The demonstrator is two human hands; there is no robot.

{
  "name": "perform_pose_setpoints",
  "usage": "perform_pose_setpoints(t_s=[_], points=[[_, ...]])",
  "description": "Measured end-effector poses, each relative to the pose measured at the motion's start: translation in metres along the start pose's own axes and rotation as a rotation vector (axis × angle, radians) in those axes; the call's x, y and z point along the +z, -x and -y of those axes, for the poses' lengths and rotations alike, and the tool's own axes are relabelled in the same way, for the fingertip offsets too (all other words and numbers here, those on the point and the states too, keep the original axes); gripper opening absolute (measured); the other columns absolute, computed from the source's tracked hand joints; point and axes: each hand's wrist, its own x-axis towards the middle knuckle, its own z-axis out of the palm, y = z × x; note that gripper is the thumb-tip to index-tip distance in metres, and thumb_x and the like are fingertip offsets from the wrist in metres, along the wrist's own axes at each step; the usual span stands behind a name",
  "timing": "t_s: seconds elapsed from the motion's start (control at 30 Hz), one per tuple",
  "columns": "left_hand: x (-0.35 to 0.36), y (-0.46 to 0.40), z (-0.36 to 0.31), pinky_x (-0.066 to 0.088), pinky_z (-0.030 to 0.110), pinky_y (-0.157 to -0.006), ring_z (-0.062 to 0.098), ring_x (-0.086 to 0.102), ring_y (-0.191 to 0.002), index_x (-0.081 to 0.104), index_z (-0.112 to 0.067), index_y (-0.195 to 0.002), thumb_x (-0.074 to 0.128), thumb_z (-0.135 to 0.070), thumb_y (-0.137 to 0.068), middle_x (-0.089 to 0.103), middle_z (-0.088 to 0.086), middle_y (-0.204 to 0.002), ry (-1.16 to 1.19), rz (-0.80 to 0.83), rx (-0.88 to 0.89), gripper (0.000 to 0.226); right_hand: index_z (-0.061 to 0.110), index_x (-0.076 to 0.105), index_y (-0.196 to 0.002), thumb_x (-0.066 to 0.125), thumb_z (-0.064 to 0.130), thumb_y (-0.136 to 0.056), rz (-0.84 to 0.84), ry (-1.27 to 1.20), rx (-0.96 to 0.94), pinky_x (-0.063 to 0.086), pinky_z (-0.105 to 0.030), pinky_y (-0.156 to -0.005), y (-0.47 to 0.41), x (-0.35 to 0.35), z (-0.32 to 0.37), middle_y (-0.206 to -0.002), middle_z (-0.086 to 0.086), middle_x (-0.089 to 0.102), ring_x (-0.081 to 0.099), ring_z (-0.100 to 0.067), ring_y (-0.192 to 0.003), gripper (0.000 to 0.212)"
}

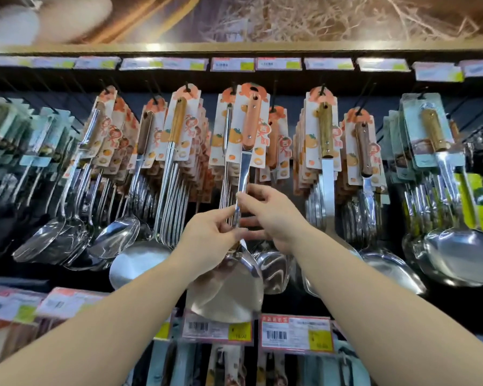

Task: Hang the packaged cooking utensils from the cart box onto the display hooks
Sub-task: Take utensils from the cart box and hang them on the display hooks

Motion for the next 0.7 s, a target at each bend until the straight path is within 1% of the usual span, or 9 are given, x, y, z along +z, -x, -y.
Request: perform_pose_setpoints(t_s=[0.03, 0.1, 0.17, 0.27, 0.33, 0.43, 0.5, 0.63, 0.7], points=[[0.002, 0.0, -0.002, 0.056, 0.042, -0.075, 0.019, 0.053, -0.061, 0.061, -0.043, -0.111, 0.073, -0.019, -0.081, 0.048, 0.009, -0.061, 0.031, 0.018, 0.003, 0.04, 0.027, 0.052, -0.123, 0.069, 0.032, -0.086, 0.0, 0.029, -0.016, 0.059, -0.033, -0.062, -0.001, 0.002, 0.0, -0.115, -0.007, 0.066, 0.069, -0.025, -0.094, 0.04], [0.005, -0.001, -0.004, 0.048, 0.026, -0.058, 0.01, 0.046, -0.053, 0.063, -0.043, -0.105, 0.075, -0.023, -0.079, 0.046, 0.006, -0.059, -0.008, 0.031, 0.03, 0.035, 0.023, 0.052, -0.129, 0.072, 0.032, -0.082, -0.021, 0.108, -0.047, 0.057, -0.031, -0.06, -0.003, 0.005, 0.0, -0.119, -0.01, 0.065, 0.068, -0.026, -0.094, 0.052], [0.008, -0.002, -0.005, 0.037, 0.013, -0.052, 0.003, 0.044, -0.048, 0.06, -0.042, -0.111, 0.076, -0.026, -0.078, 0.05, 0.003, -0.058, -0.041, 0.009, 0.039, 0.04, 0.023, 0.049, -0.133, 0.072, 0.031, -0.082, -0.029, 0.136, -0.053, 0.055, -0.03, -0.058, -0.002, 0.004, 0.003, -0.118, -0.011, 0.065, 0.069, -0.024, -0.088, 0.057], [0.013, -0.003, -0.005, 0.043, 0.016, -0.062, 0.004, 0.06, -0.065, 0.045, -0.037, -0.132, 0.077, -0.028, -0.077, 0.062, 0.003, -0.065, 0.001, -0.03, -0.014, 0.064, 0.02, 0.045, -0.138, 0.068, 0.023, -0.088, -0.008, 0.114, -0.044, 0.055, -0.03, -0.056, 0.001, -0.004, 0.009, -0.101, -0.009, 0.072, 0.073, -0.023, -0.077, 0.055], [0.014, -0.006, -0.005, 0.044, 0.021, -0.064, 0.007, 0.06, -0.066, 0.044, -0.031, -0.136, 0.075, -0.033, -0.079, 0.064, 0.001, -0.068, 0.004, -0.048, -0.037, 0.065, 0.02, 0.049, -0.132, 0.063, 0.018, -0.092, 0.002, 0.132, -0.059, 0.059, -0.034, -0.06, 0.004, -0.008, 0.016, -0.096, -0.012, 0.072, 0.072, -0.024, -0.079, 0.043], [0.009, -0.012, -0.006, 0.048, 0.028, -0.072, 0.006, 0.061, -0.074, 0.048, -0.027, -0.131, 0.064, -0.04, -0.085, 0.065, -0.007, -0.074, -0.048, -0.111, -0.05, 0.051, 0.036, 0.058, -0.096, 0.059, 0.014, -0.094, -0.021, 0.134, -0.074, 0.06, -0.039, -0.069, 0.004, -0.015, 0.023, -0.092, -0.01, 0.068, 0.068, -0.025, -0.086, 0.021], [0.003, -0.014, -0.005, 0.05, 0.034, -0.08, 0.006, 0.061, -0.081, 0.05, -0.027, -0.129, 0.059, -0.04, -0.088, 0.065, -0.012, -0.082, -0.185, -0.152, -0.018, 0.044, 0.038, 0.052, -0.081, 0.059, 0.015, -0.094, -0.042, 0.138, -0.059, 0.059, -0.034, -0.064, -0.001, -0.02, 0.023, -0.089, -0.007, 0.068, 0.068, -0.024, -0.082, 0.027], [-0.007, -0.015, 0.002, 0.04, 0.034, -0.099, 0.016, 0.051, -0.114, 0.051, -0.026, -0.129, 0.055, -0.042, -0.089, 0.06, -0.008, -0.12, -0.594, -0.257, 0.169, 0.043, 0.03, 0.061, -0.105, 0.059, 0.016, -0.094, -0.096, 0.202, -0.022, 0.06, -0.045, -0.075, -0.011, -0.025, 0.015, -0.093, -0.008, 0.07, 0.071, -0.024, -0.082, 0.018], [-0.008, -0.017, 0.007, 0.032, 0.033, -0.105, 0.017, 0.046, -0.121, 0.05, -0.025, -0.131, 0.054, -0.044, -0.089, 0.056, -0.004, -0.127, -0.721, -0.261, 0.209, 0.047, 0.027, 0.059, -0.113, 0.059, 0.016, -0.094, -0.104, 0.213, -0.011, 0.061, -0.042, -0.073, -0.013, -0.024, 0.011, -0.094, -0.008, 0.07, 0.07, -0.023, -0.079, 0.022]])
